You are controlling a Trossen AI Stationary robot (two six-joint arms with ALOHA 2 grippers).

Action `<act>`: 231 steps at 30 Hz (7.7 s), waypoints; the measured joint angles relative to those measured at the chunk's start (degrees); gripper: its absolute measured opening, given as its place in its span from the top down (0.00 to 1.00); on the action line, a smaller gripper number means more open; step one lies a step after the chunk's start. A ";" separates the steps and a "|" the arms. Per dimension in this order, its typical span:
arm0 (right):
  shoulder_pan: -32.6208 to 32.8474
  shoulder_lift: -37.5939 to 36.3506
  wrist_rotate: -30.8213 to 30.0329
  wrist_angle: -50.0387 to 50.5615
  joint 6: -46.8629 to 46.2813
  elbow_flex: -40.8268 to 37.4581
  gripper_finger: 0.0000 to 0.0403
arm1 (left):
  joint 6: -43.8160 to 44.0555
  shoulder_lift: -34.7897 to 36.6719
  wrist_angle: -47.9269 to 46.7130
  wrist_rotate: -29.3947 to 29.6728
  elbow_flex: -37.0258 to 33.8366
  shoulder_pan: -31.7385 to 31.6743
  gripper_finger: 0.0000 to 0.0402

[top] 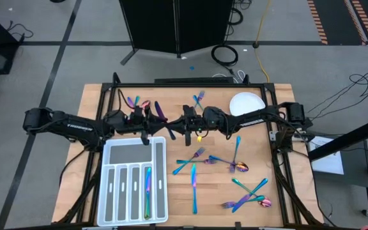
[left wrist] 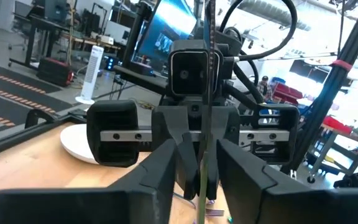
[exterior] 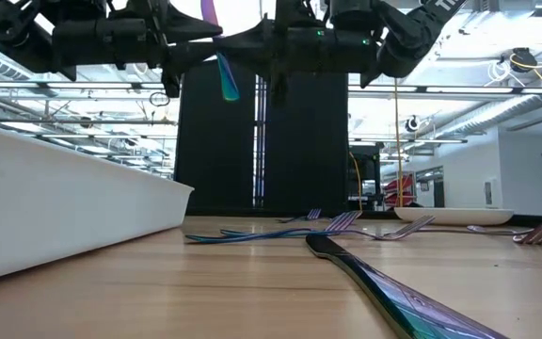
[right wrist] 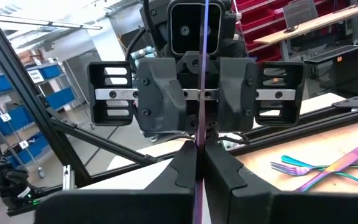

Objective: Sort silverware
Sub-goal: Put the top right iridescent knife into the cutlery tray, then put the bottom left iridescent knife into the cutlery tray

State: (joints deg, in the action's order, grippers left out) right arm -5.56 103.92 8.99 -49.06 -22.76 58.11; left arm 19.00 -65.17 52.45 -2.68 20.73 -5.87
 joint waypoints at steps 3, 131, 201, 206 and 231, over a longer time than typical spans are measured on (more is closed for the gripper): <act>-0.01 0.00 0.00 0.02 -0.33 0.00 0.99 | -0.69 0.00 0.09 0.17 -0.02 -0.02 0.83; 16.88 -18.49 -0.32 54.22 3.90 -8.61 0.65 | 60.10 -9.70 -59.69 30.40 18.80 44.82 0.72; 30.51 7.85 -6.42 23.87 4.85 -6.95 1.00 | -7.72 -26.34 -21.97 11.72 22.93 21.27 0.72; 30.80 10.68 -6.13 25.91 5.28 -3.63 1.00 | -7.70 -26.34 -22.07 8.06 22.93 19.66 0.72; 30.75 5.87 -7.40 55.63 27.29 12.85 1.00 | -13.58 -25.99 -23.62 5.44 22.88 17.92 0.72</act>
State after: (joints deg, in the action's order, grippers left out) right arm 25.19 109.79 1.60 6.57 4.53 70.96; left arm 5.43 -91.16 28.83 2.76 43.62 12.05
